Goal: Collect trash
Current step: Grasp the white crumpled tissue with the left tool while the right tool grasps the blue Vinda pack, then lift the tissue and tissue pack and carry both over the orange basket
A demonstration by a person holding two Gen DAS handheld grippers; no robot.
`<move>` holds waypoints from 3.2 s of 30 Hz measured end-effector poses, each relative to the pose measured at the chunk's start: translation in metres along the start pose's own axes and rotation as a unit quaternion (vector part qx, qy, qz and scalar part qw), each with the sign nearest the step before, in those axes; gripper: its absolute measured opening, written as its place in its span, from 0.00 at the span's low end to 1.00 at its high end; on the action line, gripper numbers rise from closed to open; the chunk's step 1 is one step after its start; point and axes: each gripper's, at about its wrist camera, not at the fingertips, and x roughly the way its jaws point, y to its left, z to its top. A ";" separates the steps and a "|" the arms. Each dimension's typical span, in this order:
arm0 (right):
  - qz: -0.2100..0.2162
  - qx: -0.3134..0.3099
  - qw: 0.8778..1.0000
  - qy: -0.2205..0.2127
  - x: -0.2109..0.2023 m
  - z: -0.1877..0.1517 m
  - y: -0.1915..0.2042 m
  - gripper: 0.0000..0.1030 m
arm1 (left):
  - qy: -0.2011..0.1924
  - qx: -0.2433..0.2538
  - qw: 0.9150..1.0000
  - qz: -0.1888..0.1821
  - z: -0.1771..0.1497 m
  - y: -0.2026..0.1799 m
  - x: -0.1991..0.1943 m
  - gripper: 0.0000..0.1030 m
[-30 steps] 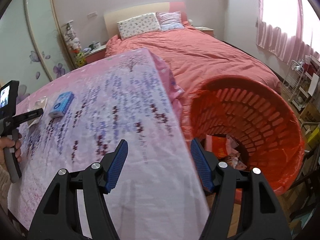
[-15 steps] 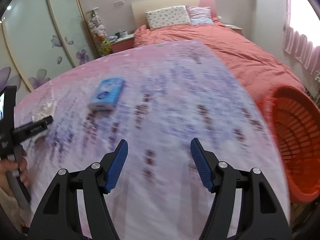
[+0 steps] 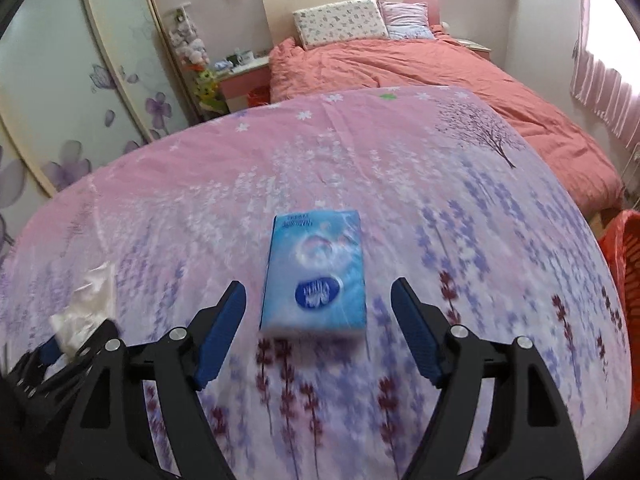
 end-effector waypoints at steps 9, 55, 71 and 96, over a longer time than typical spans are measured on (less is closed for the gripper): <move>-0.039 -0.035 0.999 -0.004 -0.001 -0.011 -0.007 0.52 | 0.000 0.000 1.000 0.000 0.000 0.000 0.000 0.73; -0.020 -0.021 1.000 -0.009 -0.050 -0.056 -0.080 0.50 | -0.007 -0.003 1.000 -0.013 -0.002 0.005 -0.004 0.65; -0.014 -0.011 0.999 -0.051 -0.103 -0.064 -0.113 0.48 | -0.045 0.032 0.998 -0.016 -0.021 -0.020 -0.057 0.57; -0.062 0.052 0.983 -0.167 -0.212 -0.076 -0.215 0.48 | -0.142 0.167 0.961 -0.169 -0.051 -0.202 -0.211 0.57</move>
